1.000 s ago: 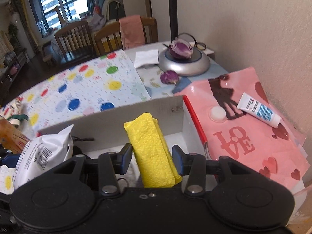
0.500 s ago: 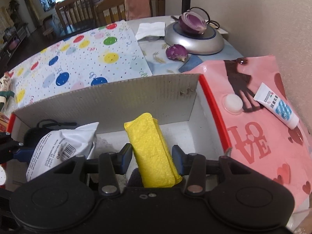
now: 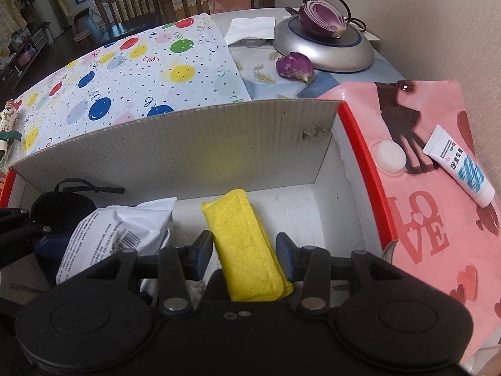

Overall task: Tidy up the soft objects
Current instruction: 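Lower both grippers into the box and open them to release the items, then move both open grippers back over the table toward the tote bag and puff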

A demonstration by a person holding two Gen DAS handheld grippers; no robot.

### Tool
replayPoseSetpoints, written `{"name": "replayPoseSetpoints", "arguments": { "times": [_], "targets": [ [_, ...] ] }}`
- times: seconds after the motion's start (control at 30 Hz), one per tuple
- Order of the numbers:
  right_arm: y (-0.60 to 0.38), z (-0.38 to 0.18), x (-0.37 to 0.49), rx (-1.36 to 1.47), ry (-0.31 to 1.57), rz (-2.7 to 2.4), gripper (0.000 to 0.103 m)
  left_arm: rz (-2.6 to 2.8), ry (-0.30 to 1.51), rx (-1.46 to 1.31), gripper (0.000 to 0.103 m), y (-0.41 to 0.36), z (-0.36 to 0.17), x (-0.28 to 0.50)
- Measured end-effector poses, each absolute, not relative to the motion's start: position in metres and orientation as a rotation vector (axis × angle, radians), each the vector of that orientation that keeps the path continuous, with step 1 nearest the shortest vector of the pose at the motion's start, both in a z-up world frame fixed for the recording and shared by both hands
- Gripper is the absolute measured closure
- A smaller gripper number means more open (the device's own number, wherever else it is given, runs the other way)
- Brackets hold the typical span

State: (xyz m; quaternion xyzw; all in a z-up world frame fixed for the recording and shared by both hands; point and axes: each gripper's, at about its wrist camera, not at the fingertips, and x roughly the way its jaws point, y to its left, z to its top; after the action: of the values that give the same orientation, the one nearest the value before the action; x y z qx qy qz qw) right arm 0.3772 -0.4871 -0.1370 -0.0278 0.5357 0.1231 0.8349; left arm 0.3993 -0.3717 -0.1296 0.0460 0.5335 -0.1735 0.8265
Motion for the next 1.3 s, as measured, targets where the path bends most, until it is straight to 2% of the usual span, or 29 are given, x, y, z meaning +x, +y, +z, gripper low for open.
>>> {"name": "replayPoseSetpoints", "arguments": {
  "times": [0.3,0.43,0.77,1.1,1.3],
  "targets": [
    [-0.493,-0.131,0.368,-0.030,1.132,0.298,0.058,-0.351,1.144,0.051,0.037,-0.365,-0.131,0.401],
    [-0.498,-0.123,0.362,-0.013,1.118,0.306,0.056,-0.348,1.128,0.033,0.026,-0.360,-0.128,0.398],
    [-0.508,-0.089,0.336,0.030,1.046,0.350,0.051,-0.364,1.066,-0.015,0.026,-0.346,-0.109,0.385],
    [-0.499,-0.047,0.302,0.032,0.954,0.407,0.048,-0.368,0.948,-0.031,0.026,-0.321,-0.068,0.351],
    [-0.485,-0.021,0.282,0.071,0.888,0.428,0.042,-0.354,0.877,-0.044,0.026,-0.297,-0.042,0.329]
  ]
}}
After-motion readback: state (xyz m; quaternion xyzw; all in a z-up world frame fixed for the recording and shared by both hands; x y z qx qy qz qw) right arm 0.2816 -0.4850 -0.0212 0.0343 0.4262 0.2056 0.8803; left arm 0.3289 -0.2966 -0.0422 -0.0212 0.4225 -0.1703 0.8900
